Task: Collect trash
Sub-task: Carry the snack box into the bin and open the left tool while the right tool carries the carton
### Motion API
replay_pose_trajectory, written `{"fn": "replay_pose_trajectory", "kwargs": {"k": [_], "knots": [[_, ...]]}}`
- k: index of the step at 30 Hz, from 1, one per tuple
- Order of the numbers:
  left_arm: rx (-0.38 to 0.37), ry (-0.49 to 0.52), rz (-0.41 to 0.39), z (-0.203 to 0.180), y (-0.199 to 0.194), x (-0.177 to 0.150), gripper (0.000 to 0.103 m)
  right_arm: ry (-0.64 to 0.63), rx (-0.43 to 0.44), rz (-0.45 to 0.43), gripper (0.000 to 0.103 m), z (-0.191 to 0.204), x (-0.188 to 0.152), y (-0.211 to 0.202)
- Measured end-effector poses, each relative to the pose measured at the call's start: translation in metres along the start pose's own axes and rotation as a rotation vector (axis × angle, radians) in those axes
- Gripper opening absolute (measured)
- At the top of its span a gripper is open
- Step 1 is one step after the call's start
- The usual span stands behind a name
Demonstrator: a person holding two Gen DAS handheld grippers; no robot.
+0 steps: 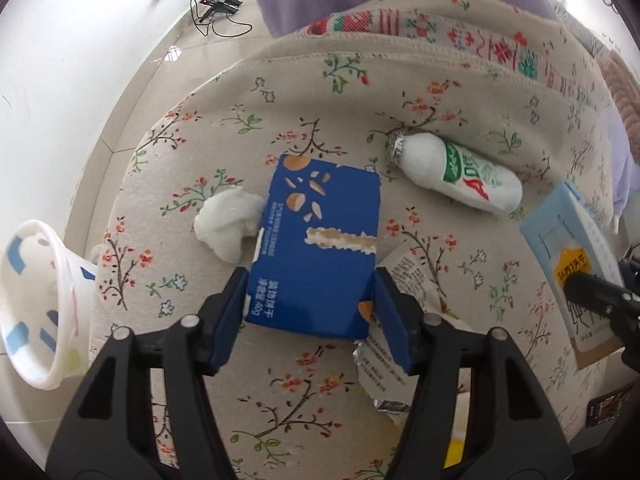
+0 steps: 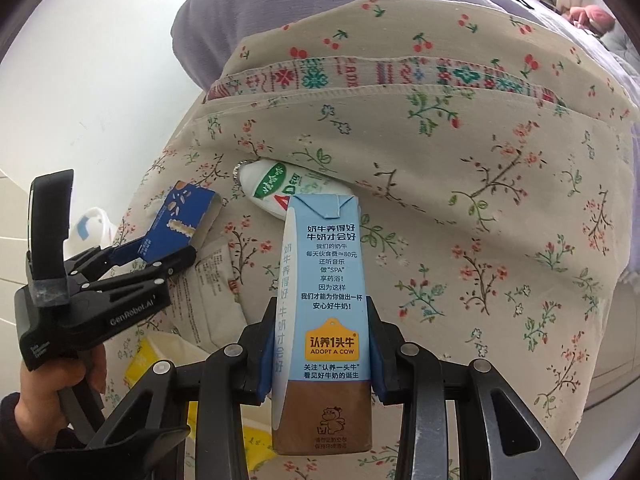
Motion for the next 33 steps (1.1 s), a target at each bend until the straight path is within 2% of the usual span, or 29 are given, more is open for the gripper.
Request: {"fn": "replay_pose_trajectory", "kwargs": {"k": [6,15,24,33], "knots": [[-0.039,-0.006,-0.06,0.014,-0.028,-0.001,0.063,0.015,0.007,-0.031,0.038,-0.001,0.002,-0.013],[-0.058,-0.039,-0.102,0.04,-0.056,-0.006,0.063,-0.022,0.029,-0.07,0.038,0.027,0.009,-0.022],[-0.059,-0.094,-0.102,0.084,-0.053,-0.008,0.063,-0.065,0.054,-0.064,0.038,0.066,0.015,-0.01],[-0.027,-0.166,-0.104,0.142,-0.056,-0.022,0.063,-0.109,0.093,-0.055,0.038,0.119,0.023,0.012]]}}
Point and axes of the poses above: each gripper's, at about its wrist camera, not at the fingertips, and y roughly the way its jaws point, z to its left, x to its top, the point moved 9 cm from there along y, roughly the way its jaws point, and after that the axes turned 9 degrees about x, right-handed, at the moved point
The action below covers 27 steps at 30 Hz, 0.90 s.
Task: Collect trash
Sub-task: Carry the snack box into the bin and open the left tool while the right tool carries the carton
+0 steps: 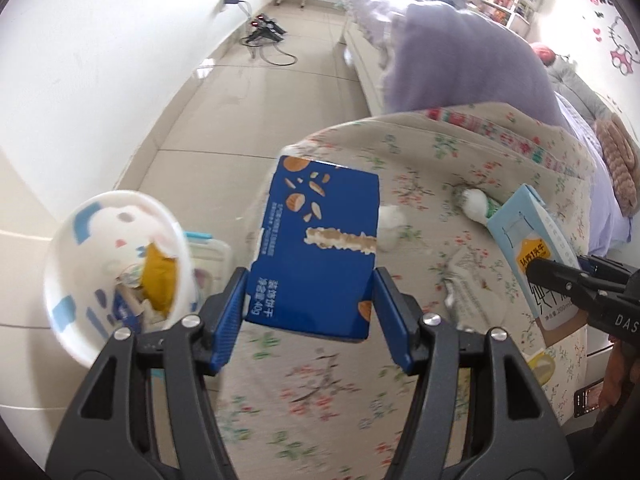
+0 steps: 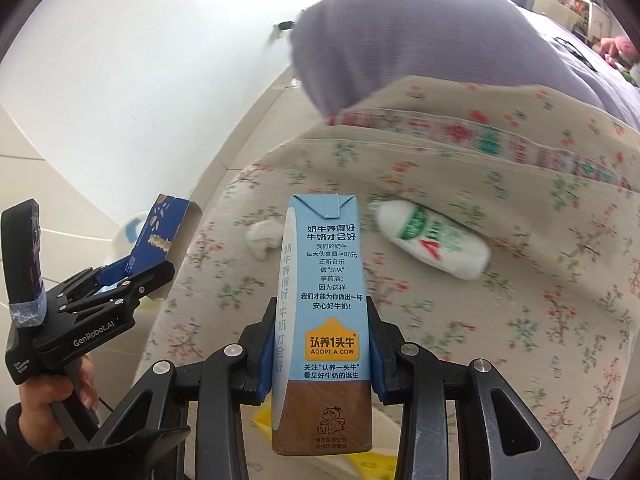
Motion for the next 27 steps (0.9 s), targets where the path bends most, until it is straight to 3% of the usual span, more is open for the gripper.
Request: {"fn": "replay_pose_trajectory", "kwargs": {"k": [27], "knots": [[0.121,-0.192,0.024,0.16,0.007,-0.027,0.063,-0.128,0.145,0.073,0.038,0.145,0.018,0.104]]}}
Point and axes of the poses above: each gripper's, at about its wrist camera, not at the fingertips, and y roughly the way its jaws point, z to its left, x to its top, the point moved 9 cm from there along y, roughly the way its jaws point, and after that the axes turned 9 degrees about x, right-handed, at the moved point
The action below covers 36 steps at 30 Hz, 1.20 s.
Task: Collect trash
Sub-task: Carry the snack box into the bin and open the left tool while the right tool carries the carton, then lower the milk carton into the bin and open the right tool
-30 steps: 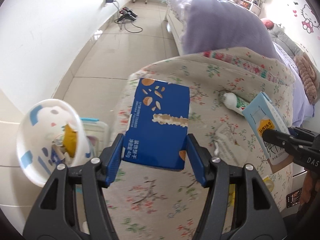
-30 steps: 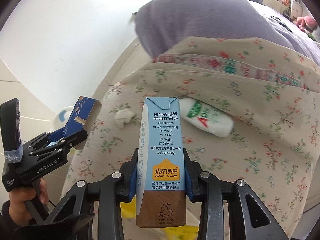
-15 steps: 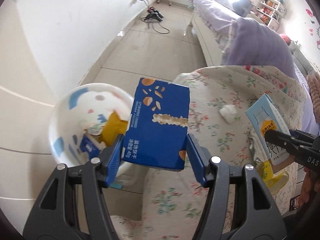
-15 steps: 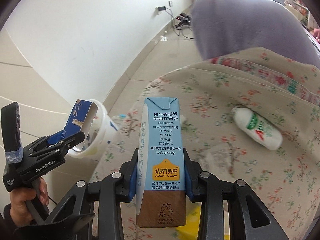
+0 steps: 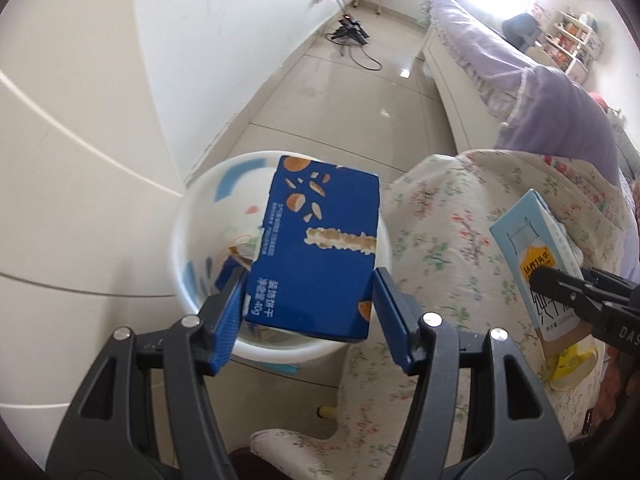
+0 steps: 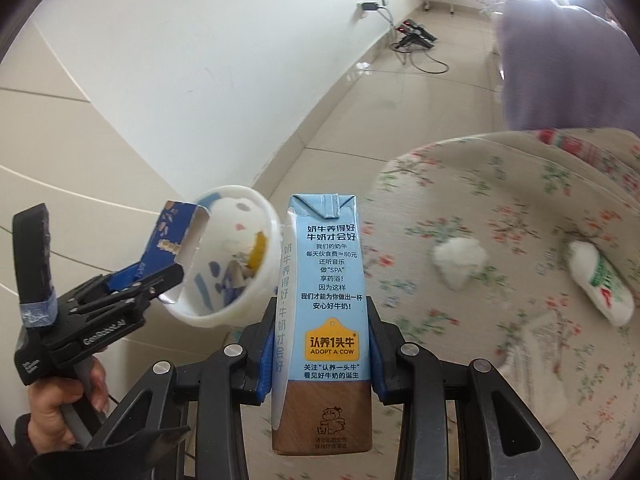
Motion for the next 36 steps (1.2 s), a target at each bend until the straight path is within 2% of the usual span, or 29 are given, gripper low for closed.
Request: {"fn": "replay_pose_trajectory", "kwargs": {"k": [4,5,7,9,12,16,24,28,29,31,33,36], "knots": [[0.02,-0.045,0.01,0.014,0.01,0.002,0.066,-0.017,0.041,0.003,0.038,0.013,0.008,0.021],[0.027,-0.051,0.027,0.015,0.012,0.001,0.069,-0.018,0.05,0.005,0.038,0.015,0.008,0.025],[0.071,-0.052,0.045,0.019,0.014,-0.001,0.083,-0.021,0.059,0.009,0.038,0.015,0.012,0.038],[0.115,-0.039,0.032,0.025,0.012,-0.002,0.088,-0.03,0.061,0.014,0.038,0.018,0.016,0.047],[0.164,-0.036,0.023,0.037,0.01,-0.003,0.09,-0.039,0.067,0.022,0.038,0.025,0.019,0.059],[0.185,-0.054,0.037,0.052,0.011,-0.006,0.091,-0.049,0.096,0.029,0.038,0.036,0.021,0.071],[0.183,-0.066,0.043,0.066,0.011,-0.011,0.091,-0.061,0.108,0.048,0.038,0.052,0.022,0.096],[0.189,-0.071,0.043,0.068,0.015,-0.009,0.091,-0.076,0.153,0.016,0.038,0.06,0.031,0.099],[0.189,-0.071,0.044,0.068,0.014,-0.009,0.091,-0.084,0.168,-0.005,0.04,0.064,0.035,0.097],[0.19,-0.071,0.045,0.069,0.014,-0.009,0.091,-0.096,0.154,-0.04,0.075,0.066,0.041,0.092],[0.188,-0.072,0.046,0.068,0.014,-0.008,0.091,-0.095,0.126,-0.079,0.076,0.064,0.045,0.084],[0.181,-0.067,0.046,0.066,0.014,-0.007,0.091,-0.069,0.116,-0.073,0.076,0.058,0.046,0.078]]}}
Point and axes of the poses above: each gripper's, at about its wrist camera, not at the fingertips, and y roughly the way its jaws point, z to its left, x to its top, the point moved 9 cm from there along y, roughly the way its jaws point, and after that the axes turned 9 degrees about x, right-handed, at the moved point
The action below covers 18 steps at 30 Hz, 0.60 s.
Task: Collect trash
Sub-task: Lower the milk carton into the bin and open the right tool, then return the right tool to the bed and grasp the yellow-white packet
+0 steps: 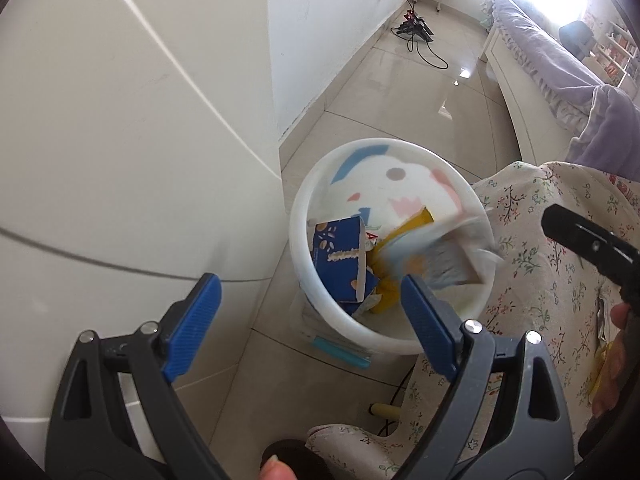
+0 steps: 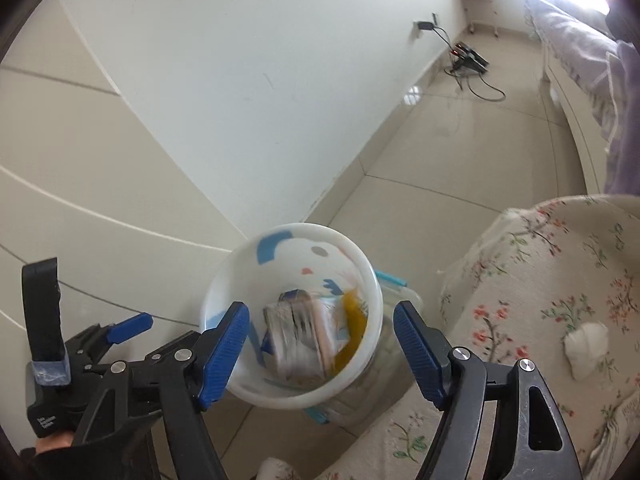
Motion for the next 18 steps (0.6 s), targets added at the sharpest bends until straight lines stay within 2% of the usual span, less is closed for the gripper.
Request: {"fn": "replay_pose_trajectory", "kwargs": {"k": [10,11,13,18], "knots": [[-0.022,0.02,-0.001,-0.008,-0.006,-0.007,0.092,0.014,-0.121,0.004,0.077,-0.023,-0.017,-0.05],[-0.024,0.025,-0.002,-0.011,-0.007,-0.008,0.092,0.019,-0.134,0.003,0.077,-0.025,-0.021,-0.058],[-0.036,0.029,0.0,-0.015,-0.01,-0.01,0.1,0.033,-0.151,0.003,0.077,-0.032,-0.026,-0.069],[-0.082,0.061,0.015,-0.033,-0.017,-0.02,0.101,0.063,-0.2,0.017,0.077,-0.053,-0.045,-0.099]]}}
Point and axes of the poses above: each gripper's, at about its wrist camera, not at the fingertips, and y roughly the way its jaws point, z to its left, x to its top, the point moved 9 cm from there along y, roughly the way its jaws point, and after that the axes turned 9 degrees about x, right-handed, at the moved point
